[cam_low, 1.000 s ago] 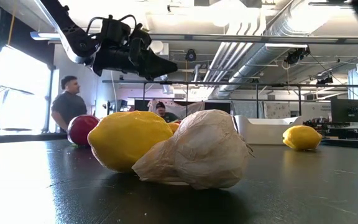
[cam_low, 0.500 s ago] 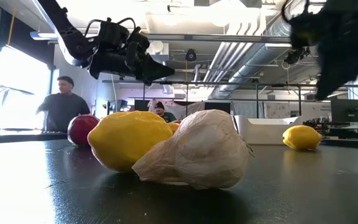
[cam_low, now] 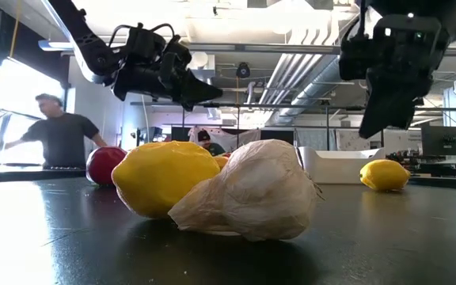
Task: Sort produce into baskets
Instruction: Put the tomato into the transparent bin
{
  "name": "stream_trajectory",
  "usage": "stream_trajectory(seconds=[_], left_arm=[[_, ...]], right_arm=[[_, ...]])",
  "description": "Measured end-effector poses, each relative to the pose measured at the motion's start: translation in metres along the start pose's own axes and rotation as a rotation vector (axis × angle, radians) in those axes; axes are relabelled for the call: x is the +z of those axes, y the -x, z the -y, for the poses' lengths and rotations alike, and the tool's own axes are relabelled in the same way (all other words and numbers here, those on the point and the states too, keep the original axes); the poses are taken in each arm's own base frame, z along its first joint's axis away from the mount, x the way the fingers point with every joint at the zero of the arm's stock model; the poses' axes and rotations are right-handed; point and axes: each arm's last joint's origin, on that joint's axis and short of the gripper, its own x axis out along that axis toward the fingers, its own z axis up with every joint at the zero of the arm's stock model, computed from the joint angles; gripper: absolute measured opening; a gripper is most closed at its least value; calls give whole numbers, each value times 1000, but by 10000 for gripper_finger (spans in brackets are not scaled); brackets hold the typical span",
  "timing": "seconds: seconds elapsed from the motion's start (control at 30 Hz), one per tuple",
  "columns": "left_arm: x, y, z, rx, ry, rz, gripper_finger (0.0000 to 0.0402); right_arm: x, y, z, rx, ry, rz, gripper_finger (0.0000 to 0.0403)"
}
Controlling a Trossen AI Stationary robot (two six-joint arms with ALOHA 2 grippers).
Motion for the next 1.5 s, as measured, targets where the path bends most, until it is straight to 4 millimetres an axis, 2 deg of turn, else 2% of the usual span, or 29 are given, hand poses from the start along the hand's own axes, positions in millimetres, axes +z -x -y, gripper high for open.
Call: stream_trajectory(seconds=[0.23,0.37,0.53,0.73,0.87,1.0,1.5], left_arm=[[-2,0,0,-2,10,-14,0],[-2,0,0,-2,16,-22,0],[-3,0,0,-3,6,-30,0],[-3,0,0,-3,6,-30,0],[-4,0,0,-3,7,-31,0],[-4,-1,1,-6,8,-36,0],[-4,-1,2,-8,8,-39,0]], right_arm=[[3,22,-6,-107,-87,-193,1],[3,35,-11,-169,-118,-267,31],[0,46,-16,-228,-172,-318,121],[-6,47,-16,-275,-211,-364,246],[-11,46,-16,-310,-239,-411,298],[-18,42,-16,-356,-257,-481,315],[-22,34,-22,-329,-254,-537,317]])
